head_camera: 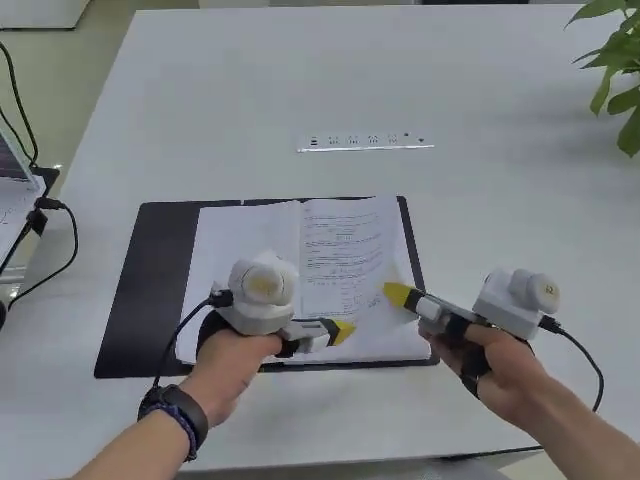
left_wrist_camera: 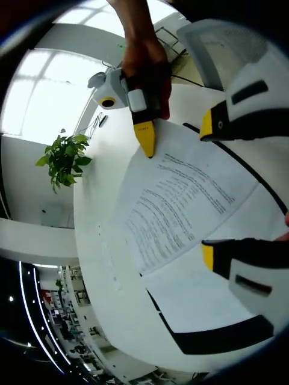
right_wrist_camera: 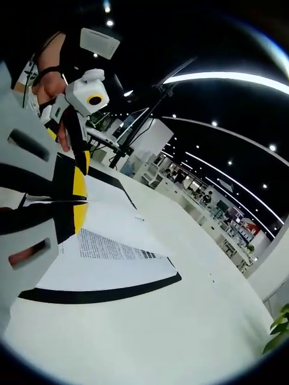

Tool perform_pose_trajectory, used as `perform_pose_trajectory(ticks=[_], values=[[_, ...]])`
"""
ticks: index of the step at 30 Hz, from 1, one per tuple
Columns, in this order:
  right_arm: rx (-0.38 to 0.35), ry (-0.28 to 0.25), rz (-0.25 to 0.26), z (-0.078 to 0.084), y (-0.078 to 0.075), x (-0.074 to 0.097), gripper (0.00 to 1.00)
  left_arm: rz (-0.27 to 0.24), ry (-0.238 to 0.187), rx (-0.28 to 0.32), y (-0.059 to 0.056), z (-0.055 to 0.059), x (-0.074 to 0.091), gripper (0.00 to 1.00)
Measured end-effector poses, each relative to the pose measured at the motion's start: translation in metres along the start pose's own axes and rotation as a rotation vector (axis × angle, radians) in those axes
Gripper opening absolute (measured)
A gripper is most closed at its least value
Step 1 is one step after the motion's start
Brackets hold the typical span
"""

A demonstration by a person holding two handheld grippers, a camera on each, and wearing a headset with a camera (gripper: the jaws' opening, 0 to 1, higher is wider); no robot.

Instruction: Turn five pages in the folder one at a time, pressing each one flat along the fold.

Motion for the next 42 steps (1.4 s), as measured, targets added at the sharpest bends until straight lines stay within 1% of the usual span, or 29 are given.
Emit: perform_pose_trajectory(ticks=[4,6,8,10,14,18,26,31,38,42], values=[[0.042,0.003,-0.015,0.001,0.008,-0.003,0.0,-0.017,-0.003,-0.013,0.008,0.004,0.015,0.67],[0.044,0.006,-0.017,0.003,0.01,-0.005,0.0,-0.03,-0.011,-0.008,0.013,0.005,0.023,0.67],[0.047,0.007,-0.018,0.004,0.012,-0.006,0.0,-0.039,-0.017,-0.003,0.017,0.006,0.028,0.67],[0.046,0.004,-0.019,0.006,0.016,-0.008,0.0,-0.055,-0.029,0.01,0.023,0.009,0.037,0.66],[0.048,-0.003,-0.027,0.008,0.024,-0.013,0.0,-0.079,-0.046,0.025,0.03,0.014,0.052,0.66],[0.07,0.005,-0.036,0.008,0.032,-0.018,0.0,-0.094,-0.056,0.03,0.035,0.019,0.062,0.67],[0.077,-0.008,-0.057,0.007,0.049,-0.029,0.0,-0.12,-0.075,0.042,0.044,0.026,0.081,0.67],[0.07,-0.017,-0.084,0.009,0.061,-0.046,0.0,-0.145,-0.086,0.06,0.051,0.033,0.096,0.67],[0.087,0.018,-0.128,0.019,0.083,-0.073,0.0,-0.171,-0.097,0.081,0.061,0.044,0.113,0.66],[0.085,0.031,-0.148,0.024,0.091,-0.084,0.0,-0.188,-0.104,0.093,0.065,0.048,0.121,0.66]])
Point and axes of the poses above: the centre of the closed fingertips' face, and the gripper's own axes: x roughly backward along the fingers, y roughly to its left, z roughly out of its underside, the point moved 10 cm from there along x, roughly backward along the fingers, and after that the axes turned 5 degrees about -x, right-handed, at the moved point
